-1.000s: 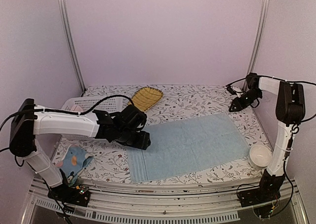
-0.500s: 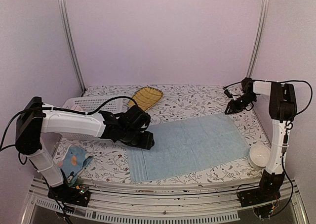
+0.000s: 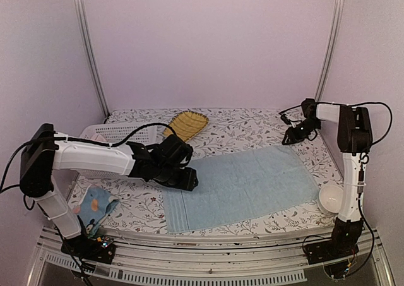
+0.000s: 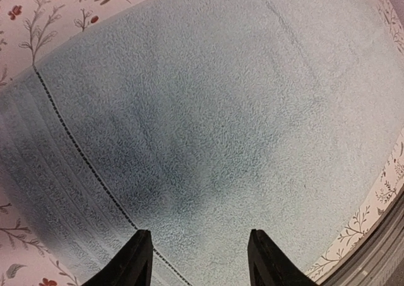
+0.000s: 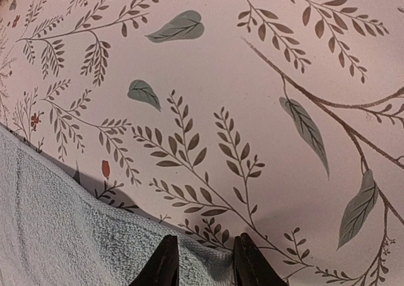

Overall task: Roll the towels
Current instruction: Adjust the towel at the center of the board.

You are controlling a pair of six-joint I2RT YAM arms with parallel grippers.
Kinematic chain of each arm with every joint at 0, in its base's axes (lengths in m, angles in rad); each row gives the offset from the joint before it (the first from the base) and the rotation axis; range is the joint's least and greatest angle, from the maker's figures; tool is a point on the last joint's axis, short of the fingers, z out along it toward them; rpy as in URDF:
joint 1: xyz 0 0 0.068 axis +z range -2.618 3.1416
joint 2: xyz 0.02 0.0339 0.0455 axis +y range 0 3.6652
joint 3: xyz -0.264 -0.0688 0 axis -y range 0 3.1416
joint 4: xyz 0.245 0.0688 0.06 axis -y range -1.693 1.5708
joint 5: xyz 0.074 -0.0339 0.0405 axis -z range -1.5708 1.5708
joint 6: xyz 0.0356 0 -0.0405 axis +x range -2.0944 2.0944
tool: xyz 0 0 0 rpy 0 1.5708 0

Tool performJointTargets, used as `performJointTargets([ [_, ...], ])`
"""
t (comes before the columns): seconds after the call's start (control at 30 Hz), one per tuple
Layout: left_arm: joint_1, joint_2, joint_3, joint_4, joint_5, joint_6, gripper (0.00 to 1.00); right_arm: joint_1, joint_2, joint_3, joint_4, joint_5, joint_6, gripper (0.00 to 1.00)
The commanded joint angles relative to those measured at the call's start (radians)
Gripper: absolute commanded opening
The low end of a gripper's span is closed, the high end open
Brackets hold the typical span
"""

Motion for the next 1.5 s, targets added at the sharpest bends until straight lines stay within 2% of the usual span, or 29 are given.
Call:
performJointTargets([
  [0.0,0.011,0.009,-0.014,0.016,-0.001,0.022,0.54,0.018,0.063,0.021,-0.012,0.035,0.021,0.31],
  [0.17,0.010,0.019,-0.015,0.017,-0.002,0.021,0.54,0.019,0.054,0.014,-0.024,0.072,0.027,0.28],
  [0.63,0.012,0.010,-0.038,0.023,-0.022,0.020,0.54,0.018,-0.021,-0.051,0.003,0.135,0.035,0.31],
  [0.87,0.015,0.015,-0.049,0.035,-0.023,0.020,0.54,0.030,-0.040,-0.104,0.028,0.231,0.025,0.31],
  [1.03,0.017,0.026,-0.038,0.038,-0.021,0.023,0.54,0.031,-0.028,-0.108,0.046,0.237,0.023,0.24],
  [1.23,0.026,0.039,-0.034,0.034,-0.041,0.002,0.54,0.022,-0.030,-0.080,0.077,0.256,0.028,0.04],
  [1.47,0.083,0.077,0.039,0.042,-0.044,-0.009,0.58,-0.030,-0.029,-0.013,0.111,0.286,0.035,0.02],
])
